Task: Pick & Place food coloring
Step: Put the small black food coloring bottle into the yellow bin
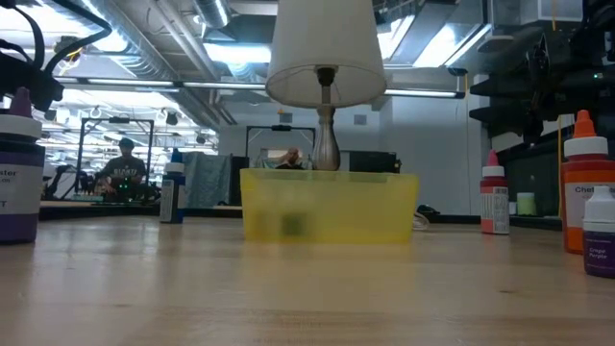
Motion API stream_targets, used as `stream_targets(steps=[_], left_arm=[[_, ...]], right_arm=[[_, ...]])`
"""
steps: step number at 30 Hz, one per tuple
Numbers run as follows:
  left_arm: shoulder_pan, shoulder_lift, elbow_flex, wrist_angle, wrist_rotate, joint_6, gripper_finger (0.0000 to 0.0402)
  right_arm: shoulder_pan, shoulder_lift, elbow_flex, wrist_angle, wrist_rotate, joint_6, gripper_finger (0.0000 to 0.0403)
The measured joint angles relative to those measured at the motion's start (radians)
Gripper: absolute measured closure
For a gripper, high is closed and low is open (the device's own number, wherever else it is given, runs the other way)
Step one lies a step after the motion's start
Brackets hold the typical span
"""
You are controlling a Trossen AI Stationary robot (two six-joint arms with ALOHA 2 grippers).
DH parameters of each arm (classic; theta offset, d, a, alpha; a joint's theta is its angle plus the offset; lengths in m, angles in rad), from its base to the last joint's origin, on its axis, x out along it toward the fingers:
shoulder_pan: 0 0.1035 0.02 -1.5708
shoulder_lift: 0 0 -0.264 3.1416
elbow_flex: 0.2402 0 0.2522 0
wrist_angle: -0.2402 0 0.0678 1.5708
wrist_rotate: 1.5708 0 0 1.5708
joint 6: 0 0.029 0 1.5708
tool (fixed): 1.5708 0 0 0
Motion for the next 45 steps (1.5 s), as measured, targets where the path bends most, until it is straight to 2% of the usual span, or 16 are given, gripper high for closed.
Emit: stream_targets(steps=[10, 18, 24, 32, 39, 45], left_arm=[[0.000, -0.018, 0.003, -0.004, 0.000, -0.018, 0.0355], [0.030, -0.082, 0.090, -0.042, -0.041, -0.024, 0.0344], [0.075, -0.127, 0.211, -0.171, -0.138, -0.007, 0.0349], [0.163, -0.133, 0.388, -0.377, -0.183, 0.086, 0.0349], [0.264, -0.077, 0.535, -0.458, -0.247, 0.204, 0.0349], [0.343, 0.027, 0.655, -0.471, -0.283, 0.296, 0.0349]], right_arm=[[0.000, 0.000, 0.000, 0.000, 0.000, 0.000, 0.0120], [0.000, 0.000, 0.000, 0.000, 0.000, 0.000, 0.0120], [0.000, 0.000, 0.000, 0.000, 0.000, 0.000, 0.0120], [0.000, 0.000, 0.000, 0.000, 0.000, 0.000, 0.0120], [0.000, 0.000, 0.000, 0.000, 0.000, 0.000, 0.0120], [0.000, 0.000, 0.000, 0.000, 0.000, 0.000, 0.0120]])
